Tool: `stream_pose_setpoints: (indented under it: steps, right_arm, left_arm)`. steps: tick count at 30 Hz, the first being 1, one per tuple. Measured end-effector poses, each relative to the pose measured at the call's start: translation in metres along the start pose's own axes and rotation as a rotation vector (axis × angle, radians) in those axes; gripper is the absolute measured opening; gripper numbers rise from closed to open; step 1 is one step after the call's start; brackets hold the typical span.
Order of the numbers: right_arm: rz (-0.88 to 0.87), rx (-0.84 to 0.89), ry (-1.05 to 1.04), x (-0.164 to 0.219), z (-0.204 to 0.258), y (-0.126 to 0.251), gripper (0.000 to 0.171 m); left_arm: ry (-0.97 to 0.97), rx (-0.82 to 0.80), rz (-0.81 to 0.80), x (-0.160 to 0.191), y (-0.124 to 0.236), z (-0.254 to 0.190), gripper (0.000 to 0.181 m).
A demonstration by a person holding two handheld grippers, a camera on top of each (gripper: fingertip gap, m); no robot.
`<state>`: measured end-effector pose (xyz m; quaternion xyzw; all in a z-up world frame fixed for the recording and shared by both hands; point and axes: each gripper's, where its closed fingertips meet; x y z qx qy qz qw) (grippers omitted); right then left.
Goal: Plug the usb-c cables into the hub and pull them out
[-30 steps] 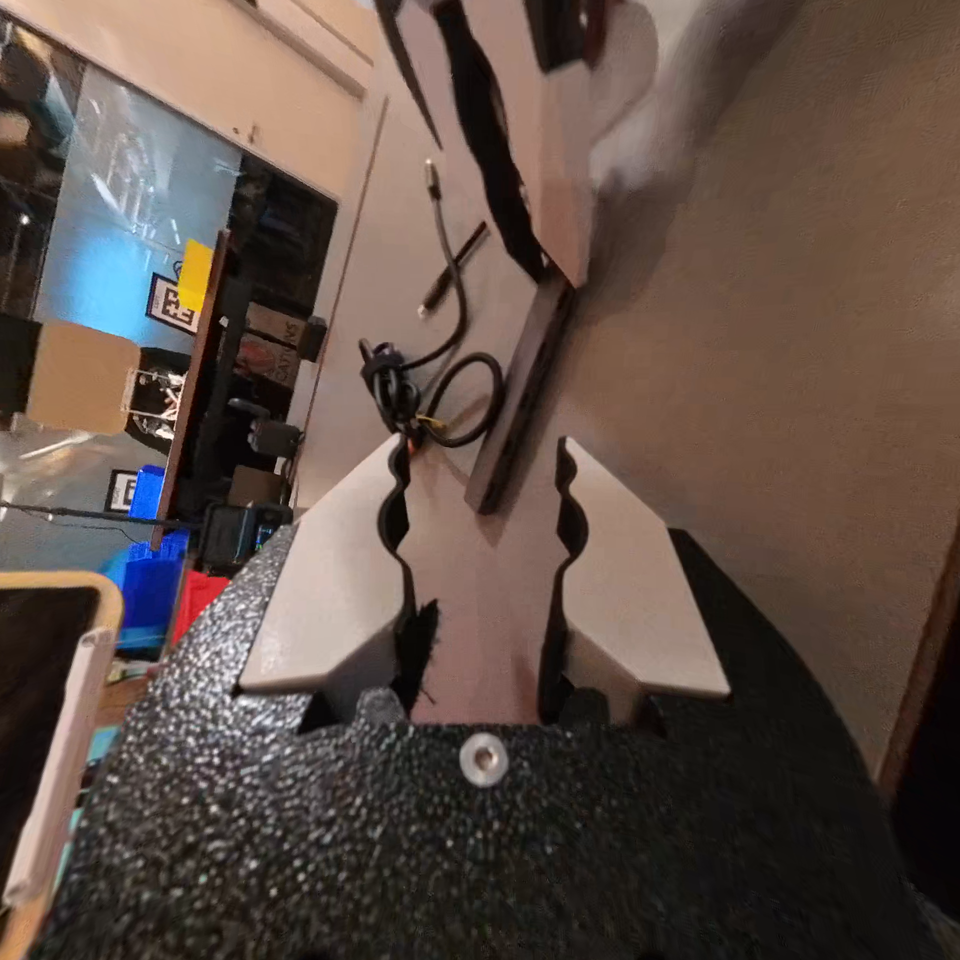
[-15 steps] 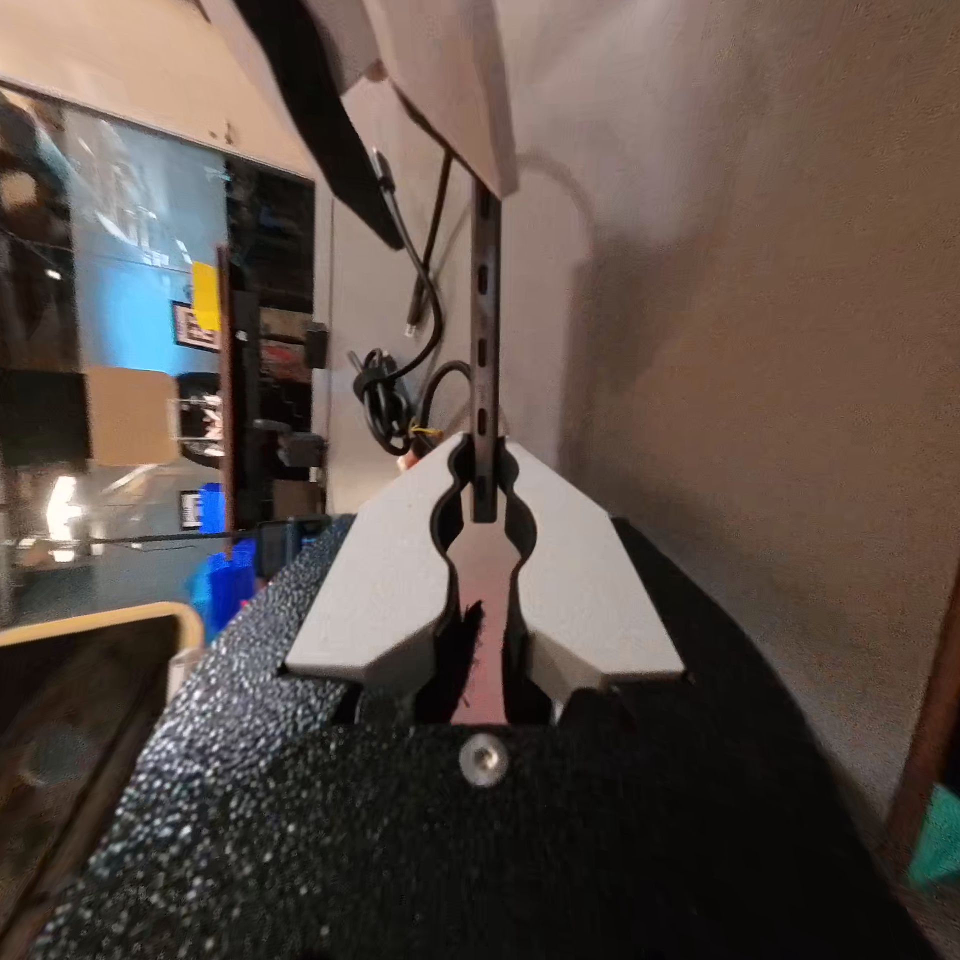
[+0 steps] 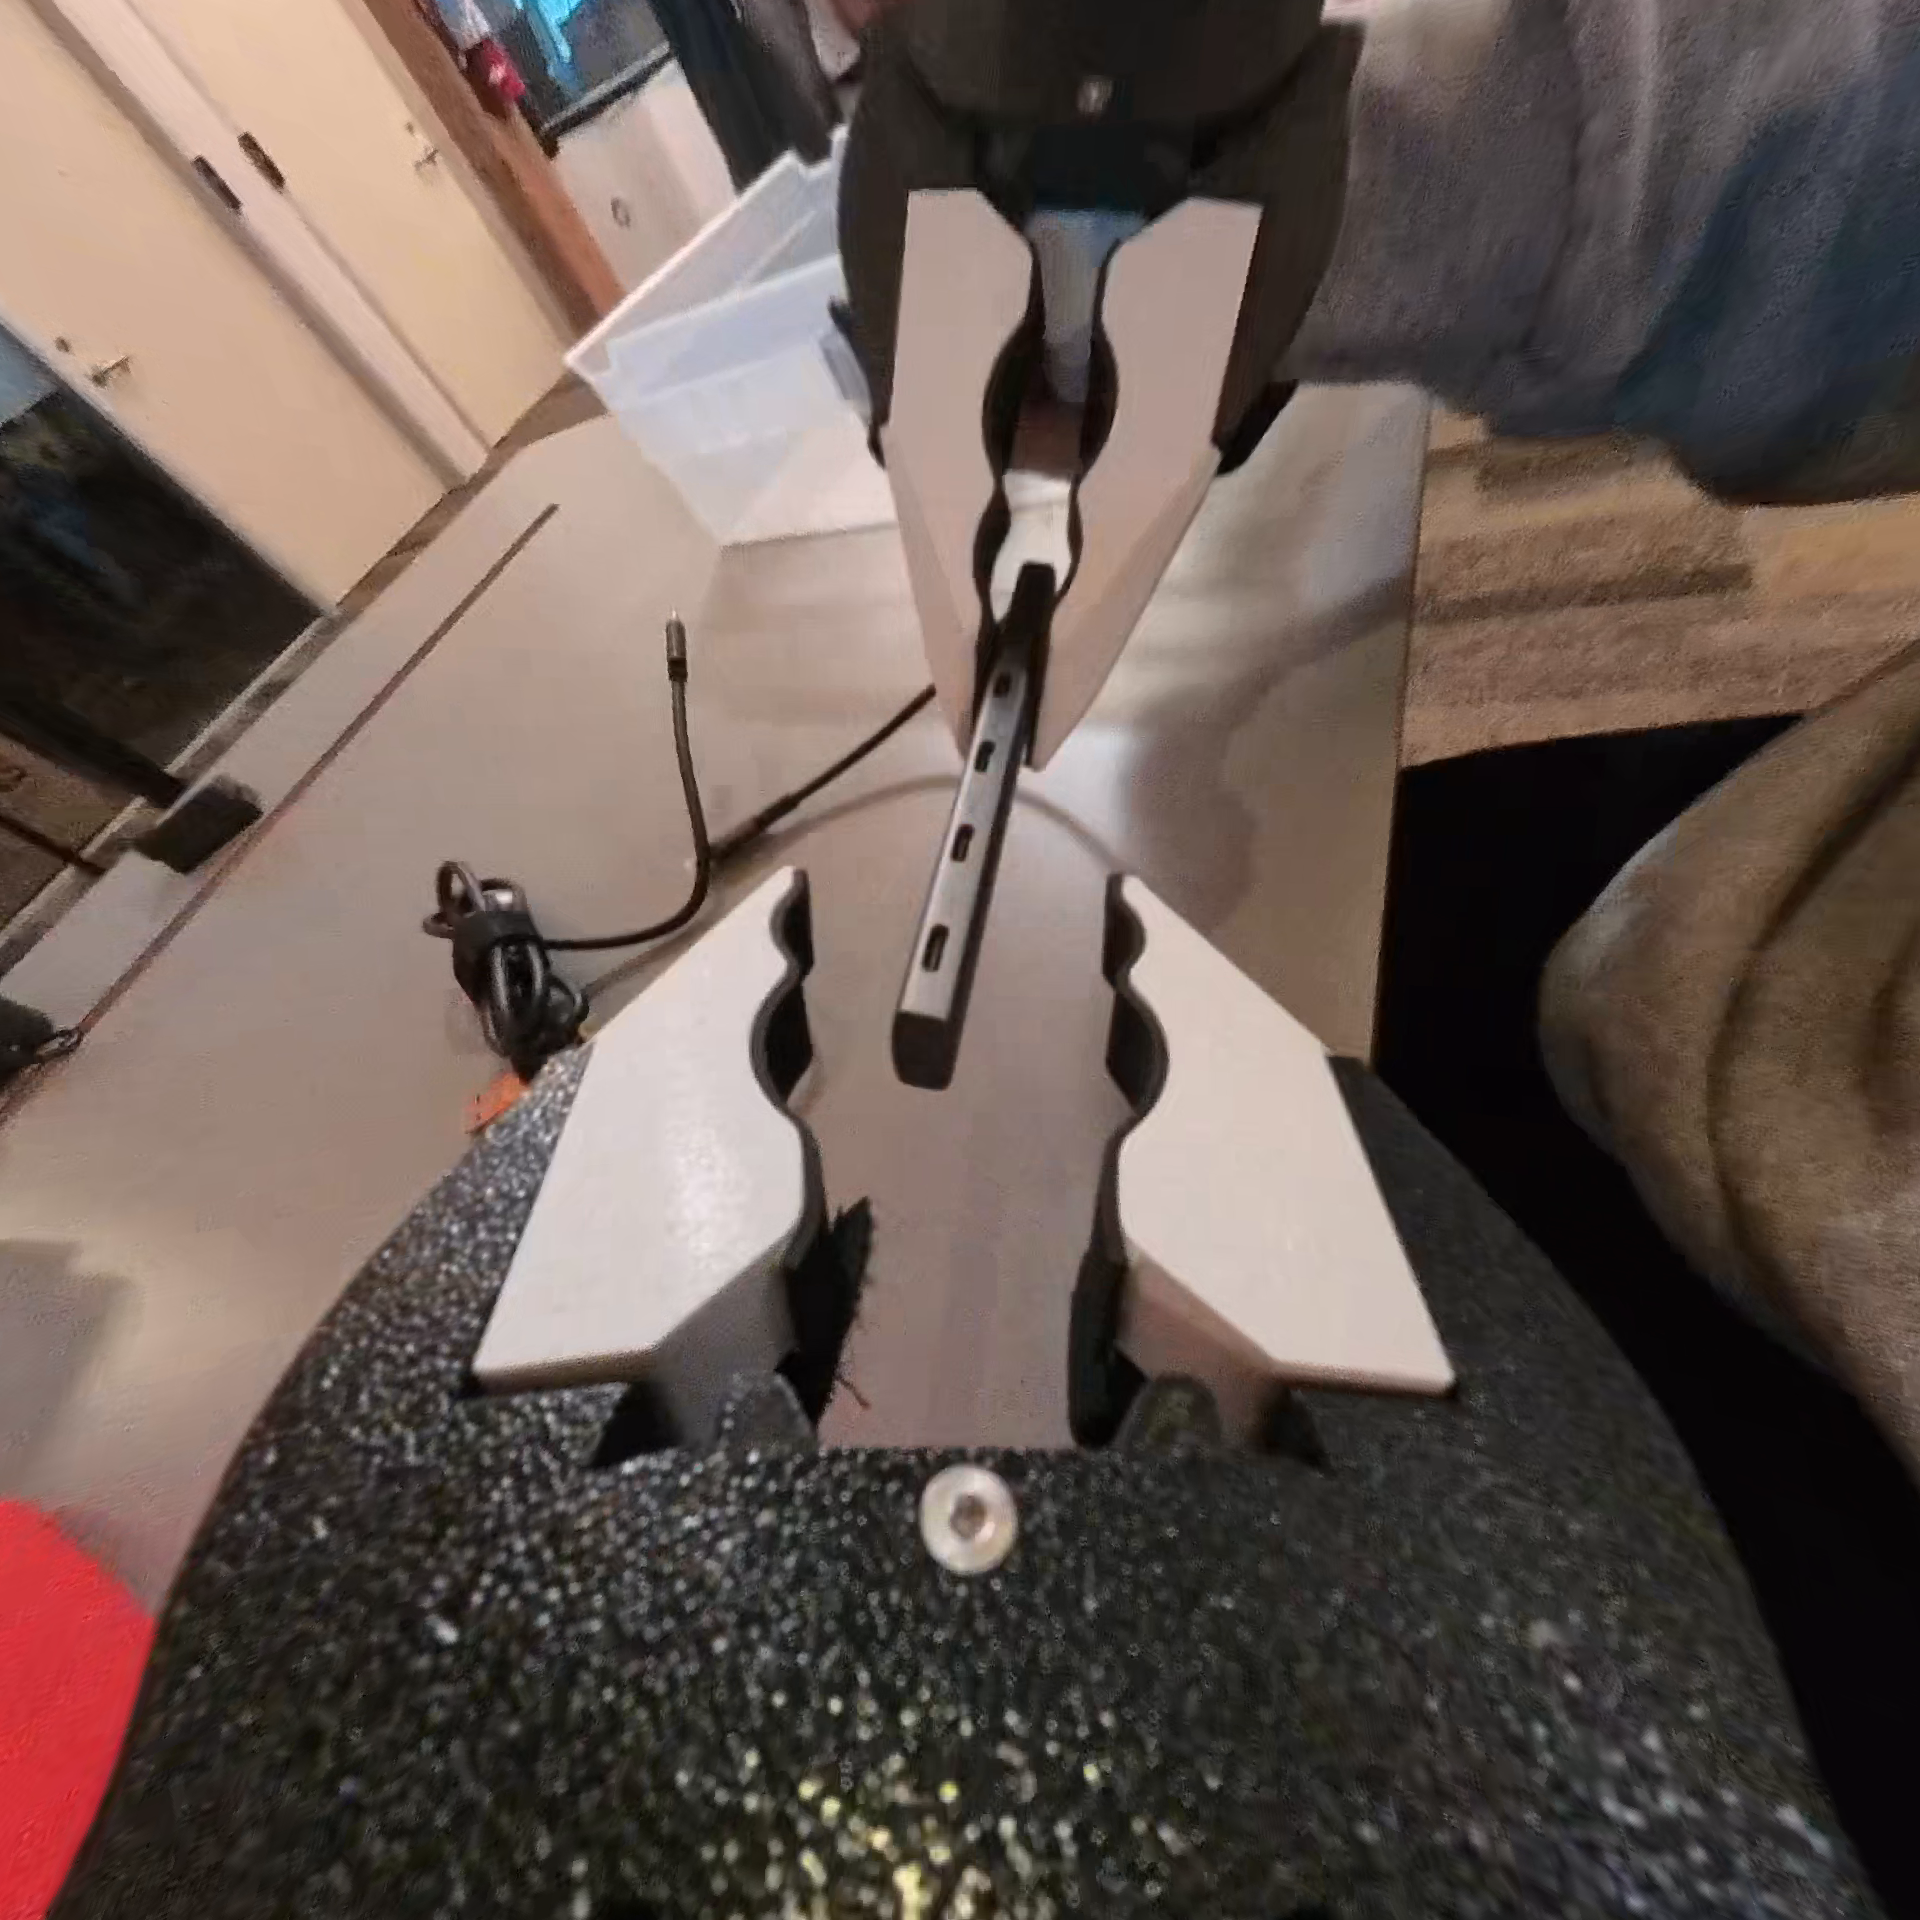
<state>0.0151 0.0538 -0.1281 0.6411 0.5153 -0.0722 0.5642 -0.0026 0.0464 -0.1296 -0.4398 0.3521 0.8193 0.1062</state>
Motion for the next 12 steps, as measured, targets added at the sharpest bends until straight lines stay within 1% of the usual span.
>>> stream_pose_setpoints:
  steps: [1, 5, 9, 12]
  right_arm:
    - [-0.030, -0.028, -0.007, -0.004, 0.003, 0.002, 0.007]
    - [-0.101, -0.093, -0.016, -0.013, 0.012, 0.008, 0.007]
    - [-0.127, -0.124, -0.039, -0.016, 0.014, 0.009, 0.008]
    - [-0.131, -0.112, -0.091, -0.017, 0.007, 0.009, 0.010]
  left_arm:
    - [-0.001, 0.004, -0.028, -0.004, 0.002, -0.001, 0.054]
    - [-0.008, 0.068, -0.107, -0.017, 0.005, -0.013, 0.031]
    - [0.037, 0.142, -0.124, -0.019, 0.007, -0.018, 0.008]
    - [0.055, 0.109, -0.114, -0.019, 0.006, -0.012, 0.008]
Point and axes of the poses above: each gripper's, where its closed fingertips meet, y back along the fingers, x out of its underside, z = x × y across the jaws, and after that the axes turned 10 degrees about z, right-handed
